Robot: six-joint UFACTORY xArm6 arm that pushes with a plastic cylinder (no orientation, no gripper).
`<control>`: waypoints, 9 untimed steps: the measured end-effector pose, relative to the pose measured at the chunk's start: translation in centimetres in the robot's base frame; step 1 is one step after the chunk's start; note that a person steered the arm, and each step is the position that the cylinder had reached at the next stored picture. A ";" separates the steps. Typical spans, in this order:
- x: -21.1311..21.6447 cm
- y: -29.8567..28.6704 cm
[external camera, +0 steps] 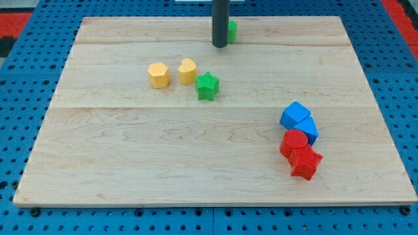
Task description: Slide the green star towards bottom left
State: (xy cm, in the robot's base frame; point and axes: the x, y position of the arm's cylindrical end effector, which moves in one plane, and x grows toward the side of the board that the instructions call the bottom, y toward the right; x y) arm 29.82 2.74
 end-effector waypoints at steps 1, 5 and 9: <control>6.5 1.7; 13.2 -10.3; 14.4 -12.1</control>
State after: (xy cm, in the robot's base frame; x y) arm 44.21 -9.36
